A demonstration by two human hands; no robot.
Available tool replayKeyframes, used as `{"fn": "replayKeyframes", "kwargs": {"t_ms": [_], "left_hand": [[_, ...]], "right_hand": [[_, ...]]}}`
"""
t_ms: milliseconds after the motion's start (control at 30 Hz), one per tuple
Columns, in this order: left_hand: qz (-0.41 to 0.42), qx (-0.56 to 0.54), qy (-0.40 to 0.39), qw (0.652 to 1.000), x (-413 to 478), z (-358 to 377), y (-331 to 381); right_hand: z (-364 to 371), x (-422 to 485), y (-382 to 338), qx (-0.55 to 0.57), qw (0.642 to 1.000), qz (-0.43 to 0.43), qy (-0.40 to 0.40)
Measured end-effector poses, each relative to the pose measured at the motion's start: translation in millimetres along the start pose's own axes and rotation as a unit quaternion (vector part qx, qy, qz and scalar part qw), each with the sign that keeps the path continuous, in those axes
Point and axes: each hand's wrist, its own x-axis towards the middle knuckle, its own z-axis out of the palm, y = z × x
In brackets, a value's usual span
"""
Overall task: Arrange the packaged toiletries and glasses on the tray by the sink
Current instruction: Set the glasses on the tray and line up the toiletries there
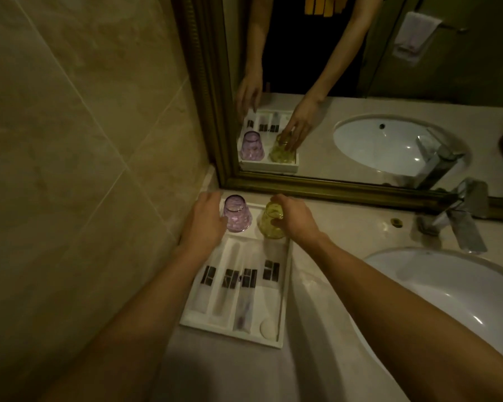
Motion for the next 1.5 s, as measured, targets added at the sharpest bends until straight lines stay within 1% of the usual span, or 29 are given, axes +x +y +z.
{"fn": "replayKeyframes", "kwargs": {"t_ms": [167, 233, 367, 633, 833, 967, 1200, 1267, 1333, 1433, 1500], "left_hand": [[0.009, -0.034, -0.092, 0.995, 48, 19, -4], [0.010, -0.031, -0.112, 0.993, 53, 29, -3], [-0.006, -0.057, -0.069, 0.996, 55, 42, -8], [0.019, -0.047, -0.064, 0.997, 57, 40, -17], [0.020, -0.056, -0.066, 0.996, 58, 42, -18], [0.028, -0.048, -0.054, 0.997, 55, 43, -15], [0.036, -0.046, -0.043, 0.997, 53, 45, -15], [0.035, -0.048, -0.040, 0.997, 52, 47, -16], [0.028, -0.050, -0.040, 0.998, 52, 50, -17], [-0.001, -0.069, -0.061, 0.996, 49, 50, -12], [-0.026, -0.092, -0.060, 0.994, 42, 44, -9]], "right_hand": [[7, 1, 4, 0.028, 0.999, 0.001, 0.018], [9, -1, 3, 0.047, 0.998, 0.011, 0.026], [12, -4, 5, 0.074, 0.996, 0.041, 0.017], [12, -7, 3, 0.115, 0.990, 0.079, 0.020], [9, -6, 3, 0.101, 0.992, 0.076, 0.014], [9, -5, 2, 0.095, 0.992, 0.078, 0.013], [12, -5, 3, 0.105, 0.991, 0.077, 0.025], [13, -4, 2, 0.108, 0.991, 0.074, 0.018], [12, -2, 1, 0.108, 0.992, 0.070, 0.007], [11, -1, 1, 0.107, 0.992, 0.064, -0.012], [9, -5, 3, 0.138, 0.987, 0.081, -0.014]]}}
